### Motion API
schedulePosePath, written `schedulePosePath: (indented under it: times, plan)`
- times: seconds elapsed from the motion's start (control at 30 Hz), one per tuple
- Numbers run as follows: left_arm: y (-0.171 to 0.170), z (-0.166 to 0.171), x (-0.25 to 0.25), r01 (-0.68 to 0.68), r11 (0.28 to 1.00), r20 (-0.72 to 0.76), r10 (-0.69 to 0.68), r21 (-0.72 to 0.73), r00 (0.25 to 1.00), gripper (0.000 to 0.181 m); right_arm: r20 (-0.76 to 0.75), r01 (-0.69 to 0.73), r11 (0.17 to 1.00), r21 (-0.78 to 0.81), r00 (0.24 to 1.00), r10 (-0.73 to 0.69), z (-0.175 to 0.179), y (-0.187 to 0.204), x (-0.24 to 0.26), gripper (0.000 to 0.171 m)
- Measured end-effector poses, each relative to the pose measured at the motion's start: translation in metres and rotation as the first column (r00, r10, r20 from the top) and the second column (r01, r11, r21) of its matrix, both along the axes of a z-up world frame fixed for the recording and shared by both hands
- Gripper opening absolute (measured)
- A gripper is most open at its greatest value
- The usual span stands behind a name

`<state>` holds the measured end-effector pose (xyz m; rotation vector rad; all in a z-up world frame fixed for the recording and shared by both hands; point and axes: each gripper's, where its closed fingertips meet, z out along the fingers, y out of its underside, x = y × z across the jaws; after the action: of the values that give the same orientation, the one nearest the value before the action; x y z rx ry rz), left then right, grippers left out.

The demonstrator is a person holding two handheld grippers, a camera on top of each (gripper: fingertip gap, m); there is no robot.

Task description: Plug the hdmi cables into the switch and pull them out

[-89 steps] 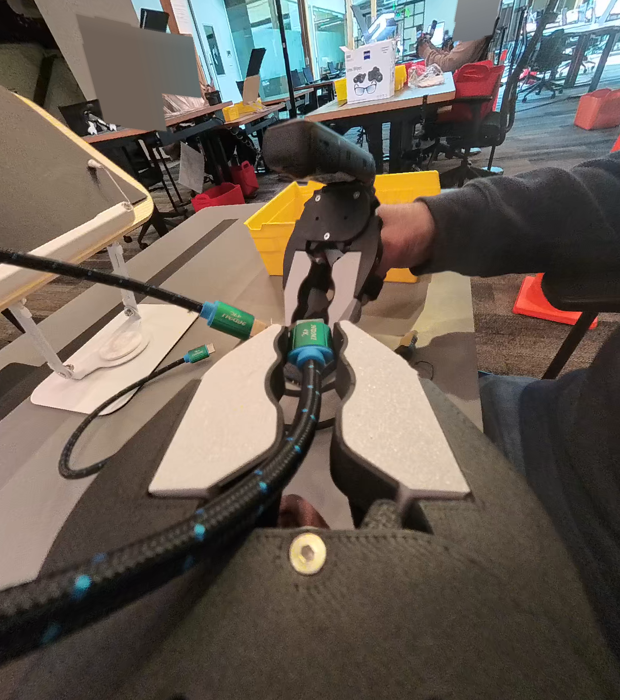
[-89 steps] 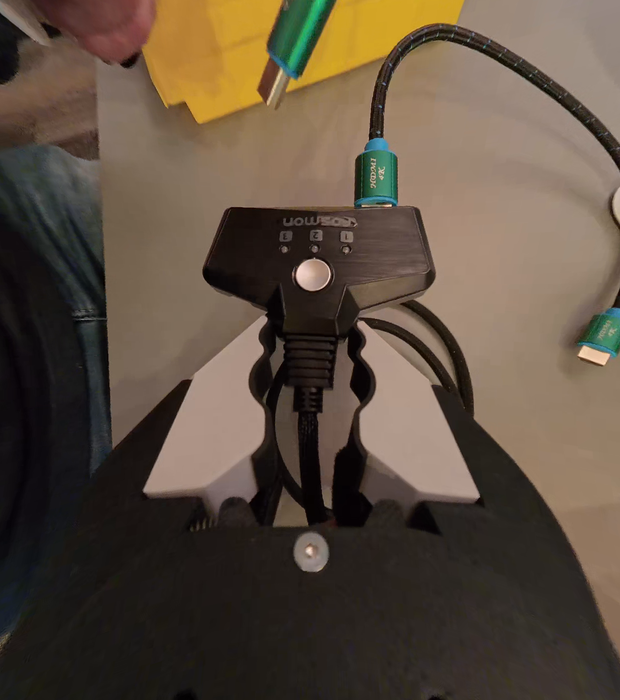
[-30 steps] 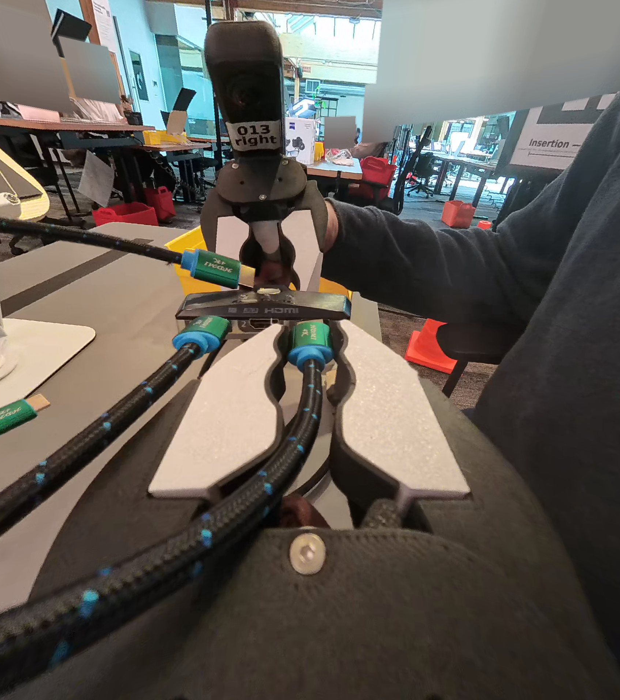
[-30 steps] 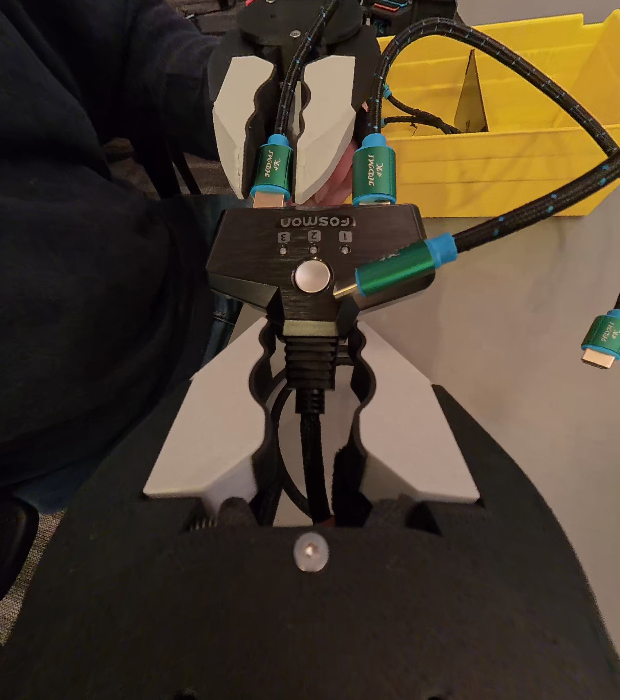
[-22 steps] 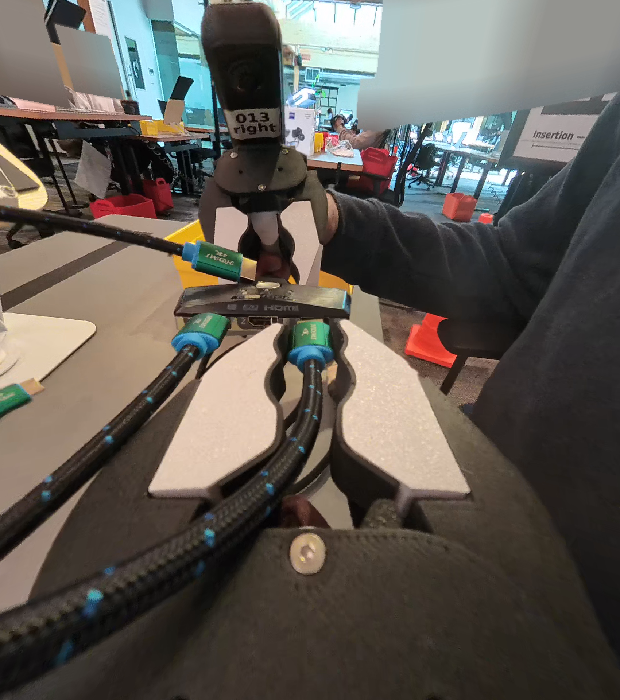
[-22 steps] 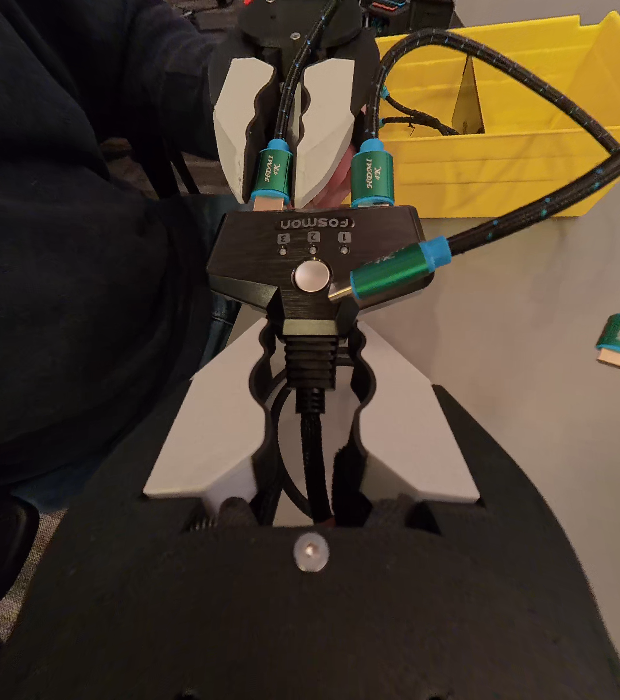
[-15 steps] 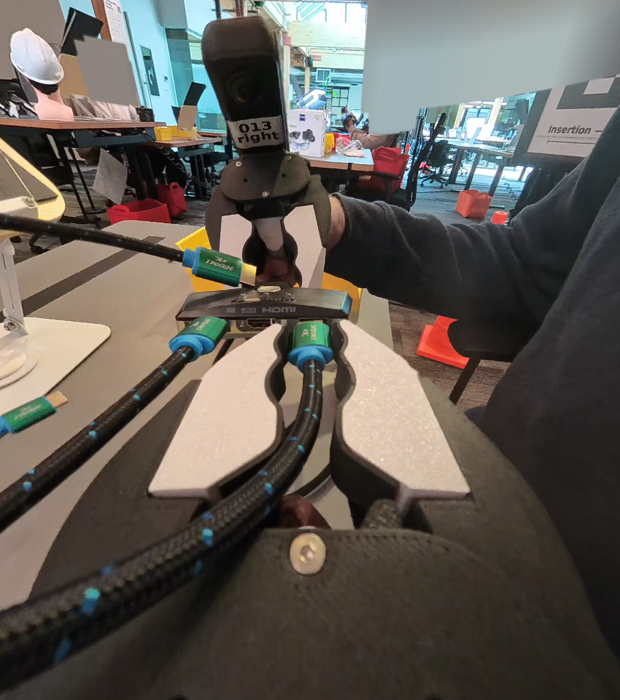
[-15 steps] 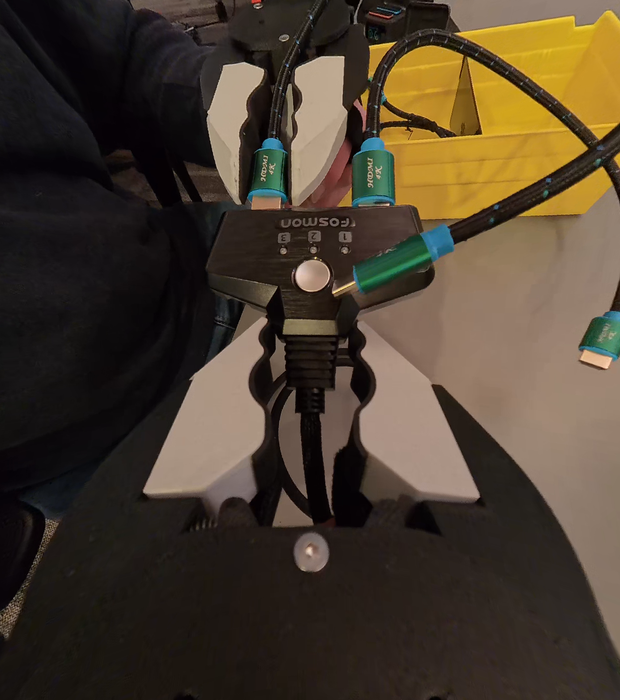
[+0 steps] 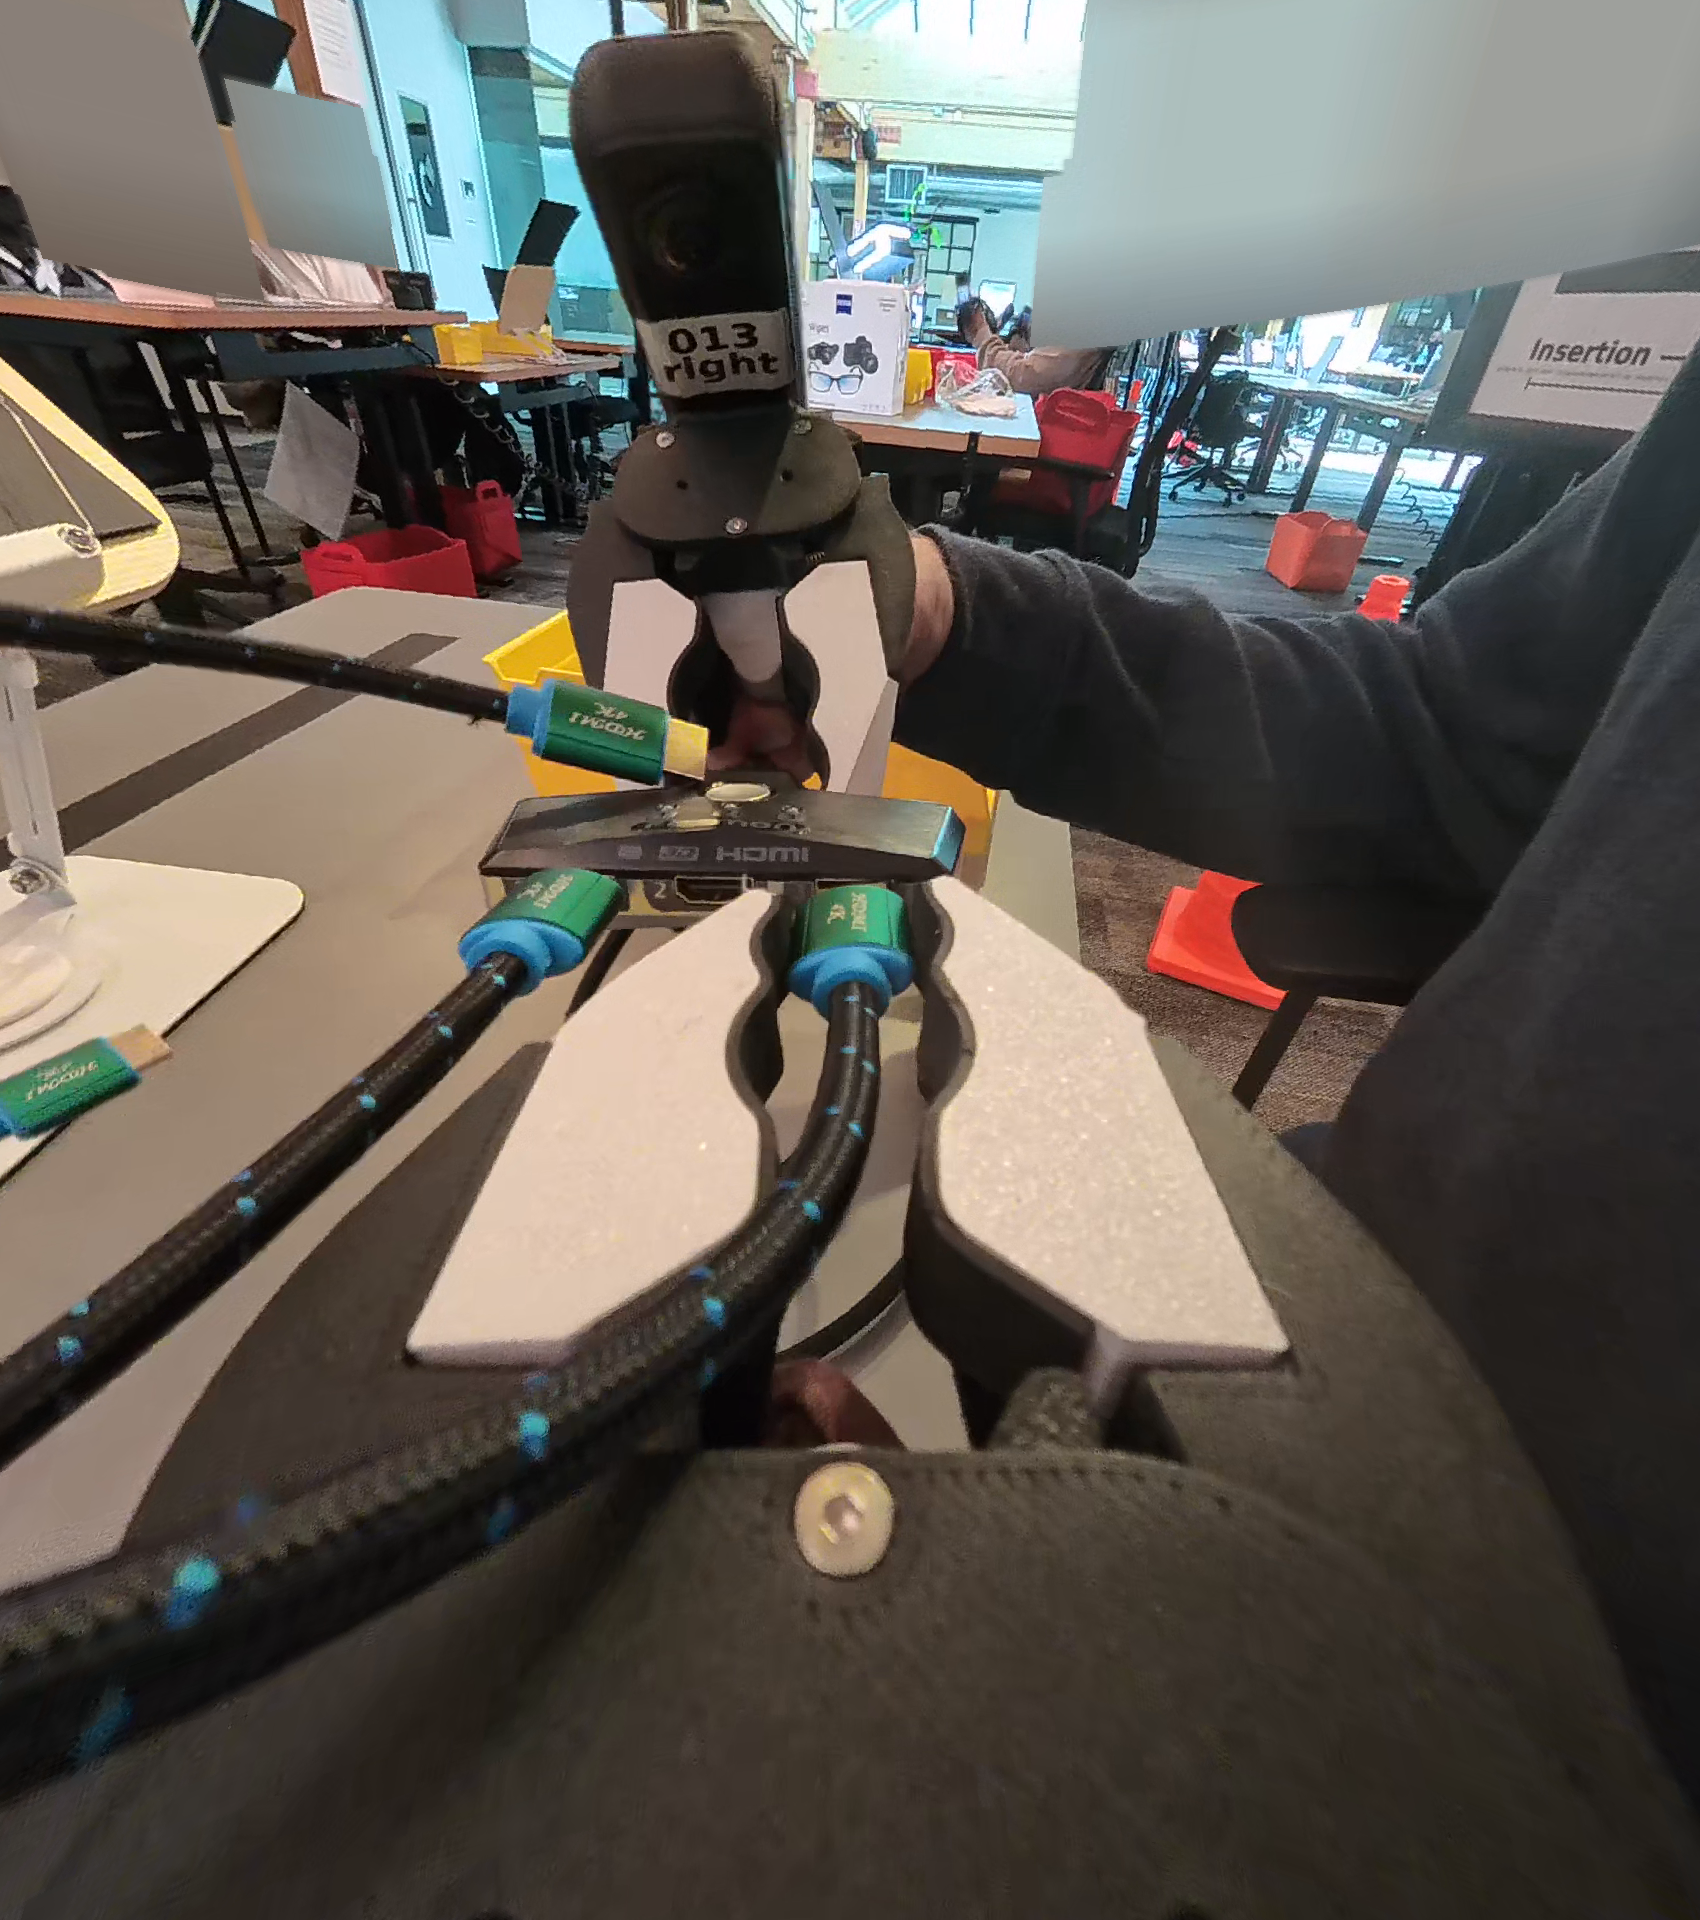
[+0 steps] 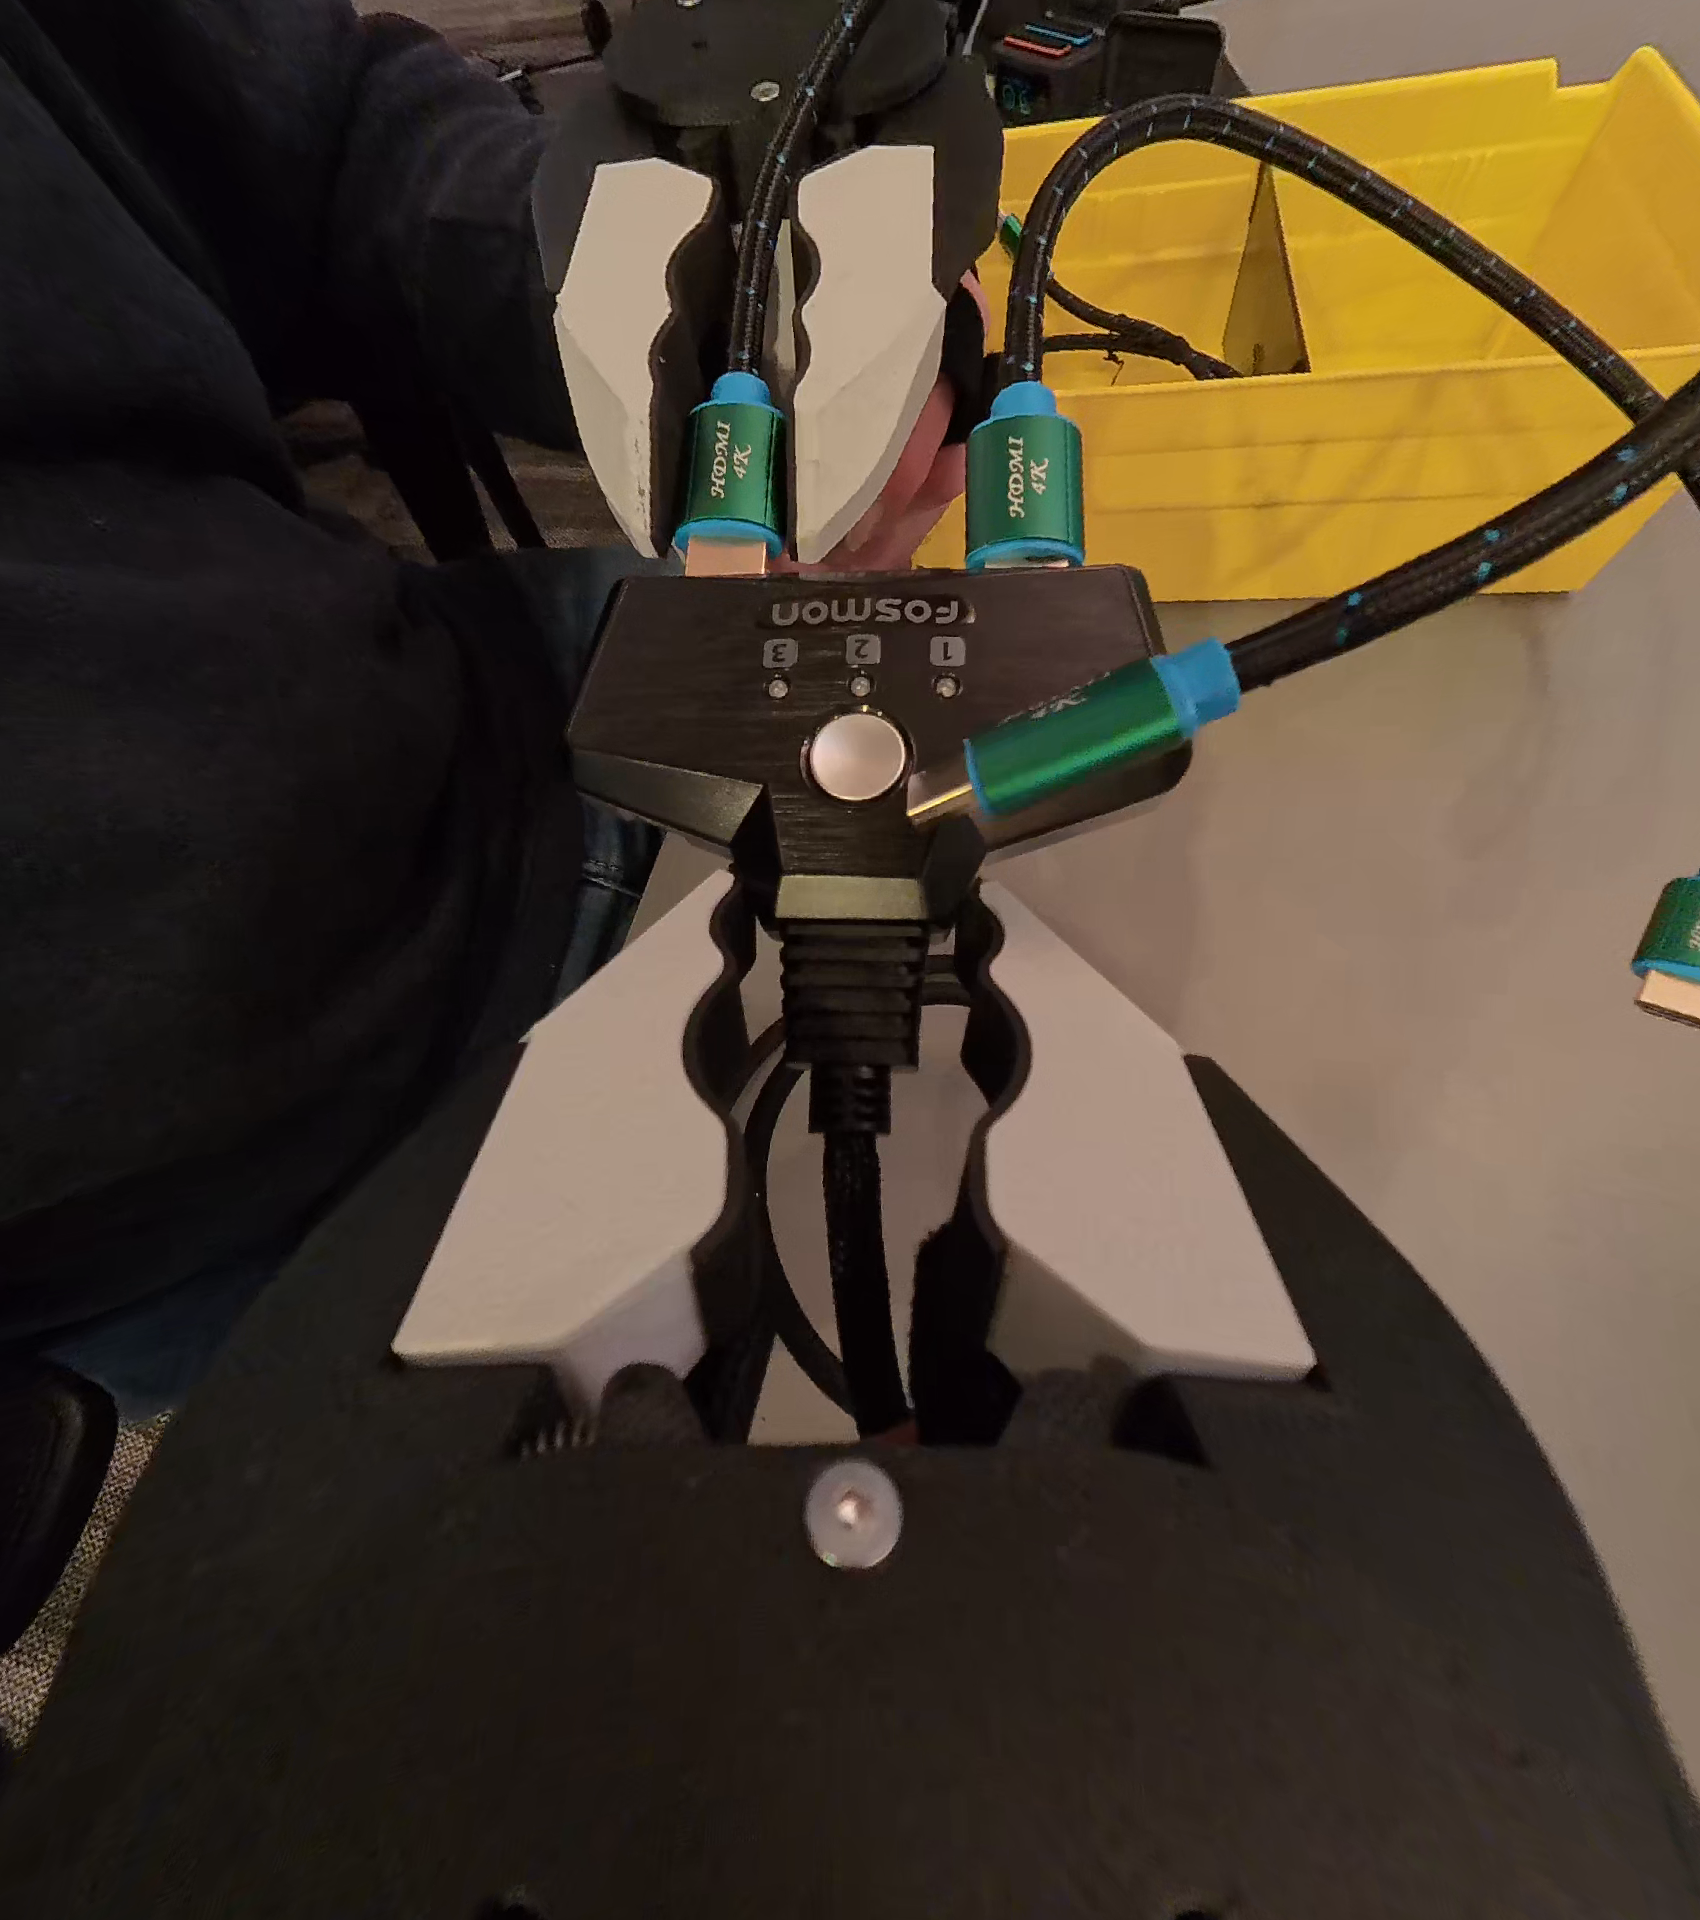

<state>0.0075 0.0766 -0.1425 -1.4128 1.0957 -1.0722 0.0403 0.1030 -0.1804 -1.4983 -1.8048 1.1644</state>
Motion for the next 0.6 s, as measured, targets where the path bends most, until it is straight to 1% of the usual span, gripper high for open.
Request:
schedulePosePath:
  times: [0.37, 0.47, 0.6]
  plan:
    - [-0.0052, 0.0024, 0.0016, 0.013, 0.998, -0.036, -0.010, 0.069, 0.999, 0.021, -0.028, -0.033, 0.999, -0.031, 0.999, 0.033, 0.0023, -0.0051, 0.0002, 0.037]
    - [-0.0069, 0.0001, 0.0020, 0.017, 0.994, -0.078, -0.008, 0.108, 0.997, 0.021, -0.024, -0.041, 0.999, -0.035, 0.999, 0.040, 0.0014, -0.0064, 0.0006, 0.037]
    - [-0.0085, 0.0074, 0.0017, 0.025, 0.996, -0.045, -0.022, 0.085, 0.999, 0.021, -0.061, -0.056, 0.997, -0.058, 0.997, 0.052, 0.0064, -0.0086, -0.0010, 0.037]
